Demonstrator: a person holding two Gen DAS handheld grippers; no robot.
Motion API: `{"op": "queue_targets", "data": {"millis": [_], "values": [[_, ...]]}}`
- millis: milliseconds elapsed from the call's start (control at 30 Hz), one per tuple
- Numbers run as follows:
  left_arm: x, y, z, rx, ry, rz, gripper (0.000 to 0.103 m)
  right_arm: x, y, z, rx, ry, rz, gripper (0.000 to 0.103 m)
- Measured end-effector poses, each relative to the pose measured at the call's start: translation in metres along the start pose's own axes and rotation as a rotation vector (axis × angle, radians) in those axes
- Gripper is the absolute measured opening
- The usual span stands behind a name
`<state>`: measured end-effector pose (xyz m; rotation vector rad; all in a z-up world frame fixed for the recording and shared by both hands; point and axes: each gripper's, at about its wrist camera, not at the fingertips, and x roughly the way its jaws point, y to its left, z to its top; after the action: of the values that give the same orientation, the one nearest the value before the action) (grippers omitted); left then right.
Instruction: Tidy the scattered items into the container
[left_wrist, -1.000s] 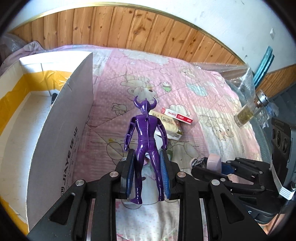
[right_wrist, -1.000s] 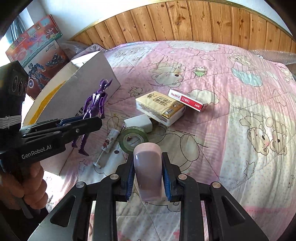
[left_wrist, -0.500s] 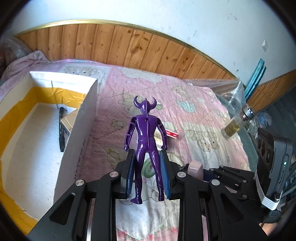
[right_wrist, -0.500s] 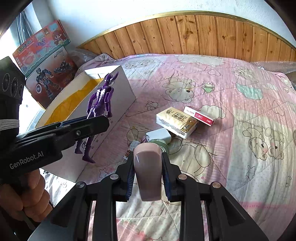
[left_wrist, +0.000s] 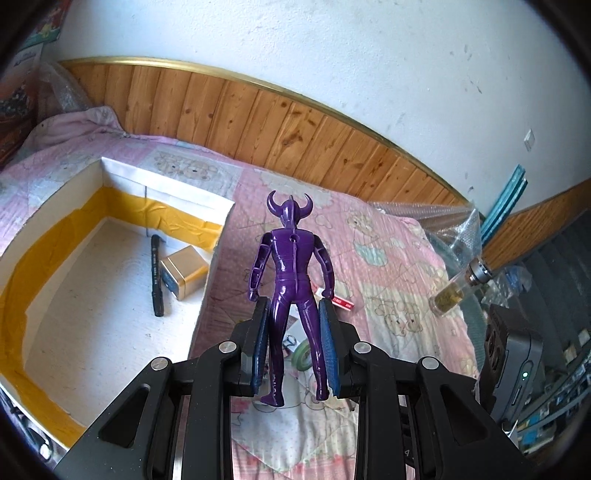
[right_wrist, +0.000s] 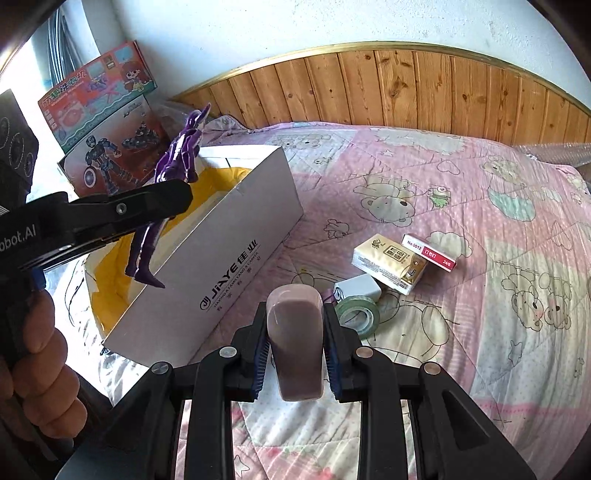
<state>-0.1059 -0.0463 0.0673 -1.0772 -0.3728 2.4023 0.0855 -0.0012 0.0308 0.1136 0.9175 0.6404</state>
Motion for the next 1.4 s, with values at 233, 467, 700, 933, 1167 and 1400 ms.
{"op": "queue_targets", "data": {"millis": [233,467,700,933,1167,1400], "values": [[-0.014,0.021,-0.005,-0.038,-0.006,0.002,0.027,-0.007,0.014,0.001,0.0,-0.022,0.006,0.028],[-0.032,0.038,-0.003,-0.057,-0.041,0.013,0.027,-0.012,0.033,0.006,-0.01,-0.048,0.019,0.028],[-0.041,0.061,-0.004,-0.077,-0.049,0.03,0.027,-0.008,0.048,0.007,-0.031,-0.052,0.015,0.028],[-0.045,0.084,-0.005,-0.098,-0.051,0.05,0.027,-0.004,0.059,0.01,-0.041,-0.06,0.012,0.028],[-0.049,0.101,-0.006,-0.118,-0.04,0.076,0.027,-0.004,0.08,0.017,-0.05,-0.079,0.035,0.028],[-0.053,0.121,-0.005,-0.147,-0.032,0.092,0.027,-0.005,0.107,0.022,-0.095,-0.106,0.049,0.028]]}}
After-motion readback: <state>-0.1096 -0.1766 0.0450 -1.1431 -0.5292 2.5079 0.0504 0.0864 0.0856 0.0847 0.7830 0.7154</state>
